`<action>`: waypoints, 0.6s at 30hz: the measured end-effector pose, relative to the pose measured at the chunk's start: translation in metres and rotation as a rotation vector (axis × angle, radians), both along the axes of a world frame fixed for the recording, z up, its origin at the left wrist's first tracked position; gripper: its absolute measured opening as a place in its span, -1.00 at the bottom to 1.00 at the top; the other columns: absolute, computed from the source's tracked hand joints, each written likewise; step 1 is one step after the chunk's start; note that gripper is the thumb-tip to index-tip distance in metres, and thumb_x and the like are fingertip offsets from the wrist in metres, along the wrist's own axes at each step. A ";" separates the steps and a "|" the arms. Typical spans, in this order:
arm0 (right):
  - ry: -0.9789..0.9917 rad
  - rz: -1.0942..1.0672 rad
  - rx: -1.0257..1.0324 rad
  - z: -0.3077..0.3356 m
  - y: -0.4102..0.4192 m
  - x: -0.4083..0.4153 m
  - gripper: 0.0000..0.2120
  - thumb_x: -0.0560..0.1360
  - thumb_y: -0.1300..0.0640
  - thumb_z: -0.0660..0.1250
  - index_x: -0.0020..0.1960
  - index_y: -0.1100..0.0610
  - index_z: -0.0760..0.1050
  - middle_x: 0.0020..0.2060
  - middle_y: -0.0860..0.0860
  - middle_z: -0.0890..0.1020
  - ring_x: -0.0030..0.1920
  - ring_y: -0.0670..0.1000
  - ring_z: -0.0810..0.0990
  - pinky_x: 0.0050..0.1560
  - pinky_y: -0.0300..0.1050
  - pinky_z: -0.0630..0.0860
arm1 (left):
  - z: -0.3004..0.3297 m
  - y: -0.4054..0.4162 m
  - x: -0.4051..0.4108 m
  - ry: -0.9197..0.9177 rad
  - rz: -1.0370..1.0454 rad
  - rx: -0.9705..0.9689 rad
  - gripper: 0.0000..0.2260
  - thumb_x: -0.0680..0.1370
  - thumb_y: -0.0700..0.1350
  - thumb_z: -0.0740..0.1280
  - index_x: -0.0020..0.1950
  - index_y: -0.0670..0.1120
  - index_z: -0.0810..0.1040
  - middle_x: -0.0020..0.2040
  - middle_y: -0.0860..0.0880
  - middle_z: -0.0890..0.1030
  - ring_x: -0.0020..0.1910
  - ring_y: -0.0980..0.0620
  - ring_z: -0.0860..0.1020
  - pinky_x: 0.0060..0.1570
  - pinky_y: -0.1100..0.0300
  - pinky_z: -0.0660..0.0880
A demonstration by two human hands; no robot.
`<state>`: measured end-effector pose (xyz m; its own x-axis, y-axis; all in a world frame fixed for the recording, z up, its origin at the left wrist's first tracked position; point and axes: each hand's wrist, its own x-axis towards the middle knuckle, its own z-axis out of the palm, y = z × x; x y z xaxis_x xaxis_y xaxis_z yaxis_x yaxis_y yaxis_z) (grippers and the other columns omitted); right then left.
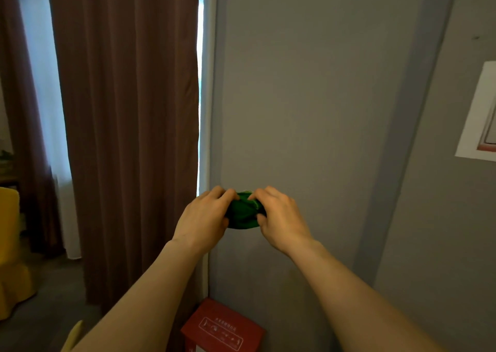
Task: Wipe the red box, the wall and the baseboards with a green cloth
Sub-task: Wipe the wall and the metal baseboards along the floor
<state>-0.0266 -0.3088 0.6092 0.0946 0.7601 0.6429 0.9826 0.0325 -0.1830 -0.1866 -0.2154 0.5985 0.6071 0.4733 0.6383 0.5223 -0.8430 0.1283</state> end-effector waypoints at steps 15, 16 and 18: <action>-0.024 -0.231 0.007 0.022 -0.141 0.113 -0.69 0.45 0.34 0.29 0.13 0.06 0.51 0.03 0.04 0.56 -0.04 0.15 0.54 -0.08 0.09 0.52 | 0.022 -0.105 0.141 0.002 -0.210 0.014 -0.61 0.49 -0.29 0.36 0.28 -0.05 0.47 0.13 -0.09 0.53 0.00 -0.18 0.52 -0.12 -0.11 0.52; -0.022 -0.252 0.005 0.025 -0.159 0.125 -0.69 0.45 0.34 0.29 0.13 0.06 0.51 0.03 0.05 0.56 -0.03 0.16 0.54 -0.07 0.11 0.53 | 0.024 -0.119 0.155 0.002 -0.237 0.019 -0.61 0.49 -0.29 0.36 0.29 -0.05 0.46 0.14 -0.09 0.53 0.01 -0.18 0.53 -0.10 -0.12 0.53; -0.018 -0.297 0.007 0.029 -0.192 0.145 -0.69 0.45 0.35 0.29 0.13 0.07 0.52 0.04 0.06 0.56 -0.03 0.17 0.54 -0.05 0.11 0.53 | 0.028 -0.146 0.182 -0.002 -0.286 0.026 -0.61 0.49 -0.29 0.36 0.29 -0.05 0.46 0.14 -0.08 0.53 0.02 -0.17 0.53 -0.09 -0.12 0.53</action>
<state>0.1182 -0.5012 0.6380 0.3002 0.6964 0.6519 0.9525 -0.2553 -0.1659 -0.0045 -0.3618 0.6268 0.7122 0.2665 0.6494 0.2630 -0.9591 0.1051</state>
